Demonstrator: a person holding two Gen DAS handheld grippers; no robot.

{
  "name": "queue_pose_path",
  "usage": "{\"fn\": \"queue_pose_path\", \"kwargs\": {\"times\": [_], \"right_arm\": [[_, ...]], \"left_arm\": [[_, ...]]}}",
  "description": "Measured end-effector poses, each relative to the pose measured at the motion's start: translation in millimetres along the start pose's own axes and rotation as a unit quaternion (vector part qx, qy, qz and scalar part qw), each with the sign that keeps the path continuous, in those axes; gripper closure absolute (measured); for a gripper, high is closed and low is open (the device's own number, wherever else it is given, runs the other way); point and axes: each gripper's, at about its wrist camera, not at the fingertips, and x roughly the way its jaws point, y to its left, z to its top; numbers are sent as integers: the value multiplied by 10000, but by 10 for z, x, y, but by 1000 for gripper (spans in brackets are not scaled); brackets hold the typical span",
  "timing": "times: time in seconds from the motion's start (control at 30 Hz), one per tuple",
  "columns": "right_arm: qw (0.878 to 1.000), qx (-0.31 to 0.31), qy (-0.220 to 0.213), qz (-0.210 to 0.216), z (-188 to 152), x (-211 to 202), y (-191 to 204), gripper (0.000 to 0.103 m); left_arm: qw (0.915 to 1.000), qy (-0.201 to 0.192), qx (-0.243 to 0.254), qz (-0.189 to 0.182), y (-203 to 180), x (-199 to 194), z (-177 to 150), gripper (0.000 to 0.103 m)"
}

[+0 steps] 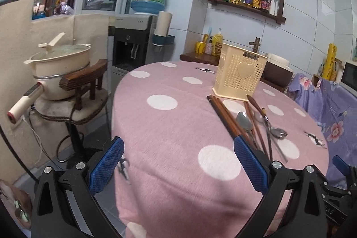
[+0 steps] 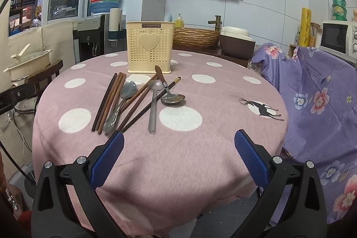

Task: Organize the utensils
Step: 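Lower the right gripper onto the brown-handled spoon and close on its handle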

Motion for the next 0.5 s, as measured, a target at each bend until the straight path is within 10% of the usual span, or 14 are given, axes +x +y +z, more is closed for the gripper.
{"fn": "queue_pose_path", "kwargs": {"times": [0.5], "right_arm": [[9951, 49, 787, 592, 604, 774, -174, 13]], "left_arm": [[9842, 1645, 537, -364, -275, 1042, 544, 47]]}}
